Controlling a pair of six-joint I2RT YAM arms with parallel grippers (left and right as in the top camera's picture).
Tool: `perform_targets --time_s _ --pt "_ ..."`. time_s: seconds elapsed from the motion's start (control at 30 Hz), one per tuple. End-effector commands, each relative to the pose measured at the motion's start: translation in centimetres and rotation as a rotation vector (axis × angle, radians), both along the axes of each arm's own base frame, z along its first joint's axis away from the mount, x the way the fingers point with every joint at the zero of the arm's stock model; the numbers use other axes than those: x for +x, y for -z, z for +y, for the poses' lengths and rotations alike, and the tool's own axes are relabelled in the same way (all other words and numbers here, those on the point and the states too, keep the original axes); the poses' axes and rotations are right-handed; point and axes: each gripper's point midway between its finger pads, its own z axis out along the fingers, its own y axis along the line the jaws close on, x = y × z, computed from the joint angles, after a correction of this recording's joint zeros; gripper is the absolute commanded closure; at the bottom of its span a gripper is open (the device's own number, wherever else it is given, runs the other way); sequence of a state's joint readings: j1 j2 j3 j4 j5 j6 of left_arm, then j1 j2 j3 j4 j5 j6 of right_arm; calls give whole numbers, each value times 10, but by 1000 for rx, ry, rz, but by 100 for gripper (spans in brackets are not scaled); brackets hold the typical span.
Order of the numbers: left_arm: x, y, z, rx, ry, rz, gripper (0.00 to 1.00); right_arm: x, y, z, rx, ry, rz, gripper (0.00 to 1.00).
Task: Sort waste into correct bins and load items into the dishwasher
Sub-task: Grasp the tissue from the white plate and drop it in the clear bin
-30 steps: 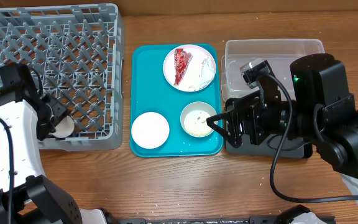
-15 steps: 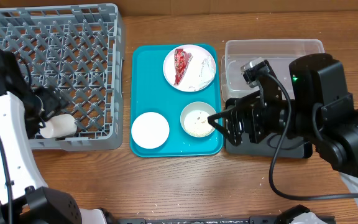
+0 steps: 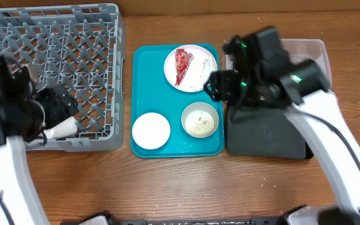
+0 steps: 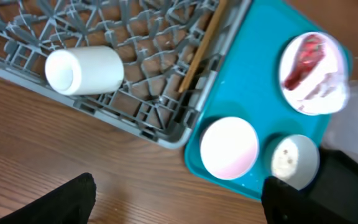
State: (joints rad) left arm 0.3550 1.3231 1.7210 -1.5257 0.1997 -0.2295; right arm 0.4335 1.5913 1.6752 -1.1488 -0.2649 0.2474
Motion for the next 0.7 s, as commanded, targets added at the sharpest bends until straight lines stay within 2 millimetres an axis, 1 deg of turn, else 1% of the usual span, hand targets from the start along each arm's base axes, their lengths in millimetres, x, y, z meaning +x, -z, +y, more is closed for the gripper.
perform_targets --time_s 0.0,0.07,0.13,0.23,0.27,0.33,0.4,0.47,0.5,0.53,0.57,0.6,0.63,0.67 --pt "-22 -28 -21 -17 52 -102 12 29 32 11 -21 24 24 34" --pt "-34 -31 -30 -39 62 -103 10 50 51 21 -20 17 9 34" --pt "-46 -30 -34 -46 62 -87 5 72 72 23 -56 36 -17 34" --pt "-59 -27 -38 -52 66 -52 0 106 107 13 -176 73 -81 34" --pt "-60 -27 -38 -51 66 -54 1 113 115 10 -205 90 -92 34" --pt "-60 -27 -39 -47 79 -56 3 130 138 5 -262 125 -111 34" --pt "-58 -29 -47 -38 198 -82 0 139 157 6 -278 125 -113 34" --pt "-55 -34 -62 -55 331 -128 3 146 176 9 -283 127 -111 34" --pt "-55 -35 -69 -68 381 -148 4 149 183 10 -284 127 -110 32" --pt "-54 -35 -71 -69 400 -151 5 151 190 11 -285 126 -107 26" --pt "-54 -35 -71 -65 402 -147 1 152 194 12 -286 126 -106 25" --pt "-54 -34 -71 -60 403 -144 0 154 201 13 -288 126 -102 25" --pt "-54 -34 -71 -61 404 -142 0 155 207 13 -289 126 -99 27" --pt "-54 -34 -71 -62 404 -141 0 155 214 14 -289 123 -91 33"
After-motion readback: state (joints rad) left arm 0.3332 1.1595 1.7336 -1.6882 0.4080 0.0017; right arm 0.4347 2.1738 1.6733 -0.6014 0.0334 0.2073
